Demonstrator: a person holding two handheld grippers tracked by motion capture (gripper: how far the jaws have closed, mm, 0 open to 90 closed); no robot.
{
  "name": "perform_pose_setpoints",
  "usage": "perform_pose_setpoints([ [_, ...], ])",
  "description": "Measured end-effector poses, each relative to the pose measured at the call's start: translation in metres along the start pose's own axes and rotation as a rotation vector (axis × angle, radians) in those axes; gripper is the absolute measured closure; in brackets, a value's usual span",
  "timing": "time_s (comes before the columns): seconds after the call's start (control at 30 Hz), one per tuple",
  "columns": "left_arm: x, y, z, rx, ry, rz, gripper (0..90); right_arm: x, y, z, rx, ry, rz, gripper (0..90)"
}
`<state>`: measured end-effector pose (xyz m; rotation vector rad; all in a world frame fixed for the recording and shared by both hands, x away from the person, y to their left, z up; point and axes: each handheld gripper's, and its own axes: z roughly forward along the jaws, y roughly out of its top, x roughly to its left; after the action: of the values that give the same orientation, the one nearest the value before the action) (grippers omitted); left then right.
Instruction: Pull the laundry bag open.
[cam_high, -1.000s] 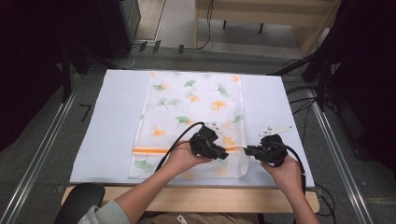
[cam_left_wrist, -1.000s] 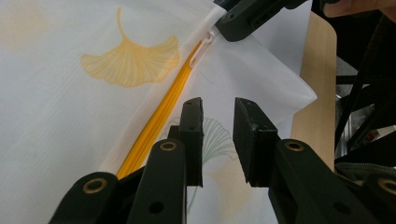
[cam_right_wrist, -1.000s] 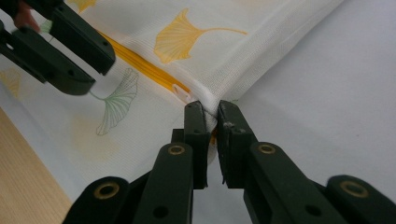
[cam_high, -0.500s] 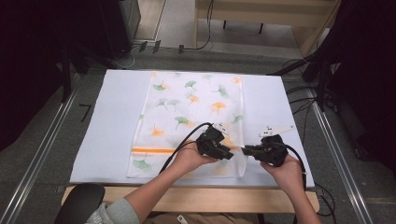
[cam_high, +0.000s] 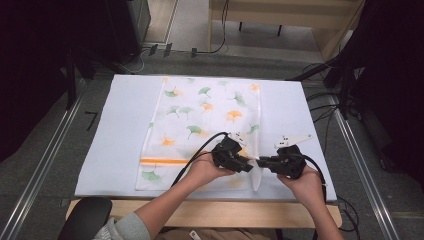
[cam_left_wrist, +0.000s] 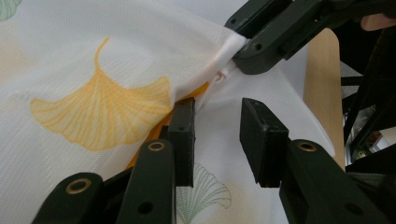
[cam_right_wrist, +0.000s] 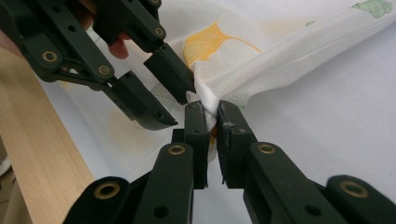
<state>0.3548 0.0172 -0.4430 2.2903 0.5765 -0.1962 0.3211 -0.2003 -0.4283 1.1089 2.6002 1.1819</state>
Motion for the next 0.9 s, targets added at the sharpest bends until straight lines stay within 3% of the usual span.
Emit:
perform_pose_setpoints([
  [0.2,-0.0028,0.0024,0.0019,0.006,-0.002,-0.002,71.4,0.0007,0.0001,0.0008,0.005,0.002,-0.002,85.2],
  [0.57,-0.0033,0.0047,0.0054,0.016,0.037,0.005,76.5,0.0039,0.0016,0.003,0.014,0.01,-0.012,85.3],
  [0.9,-0.0022,0.0056,0.0068,0.018,0.036,-0.012,84.6,0.0053,0.0024,0.0035,0.017,0.013,-0.01,85.3],
])
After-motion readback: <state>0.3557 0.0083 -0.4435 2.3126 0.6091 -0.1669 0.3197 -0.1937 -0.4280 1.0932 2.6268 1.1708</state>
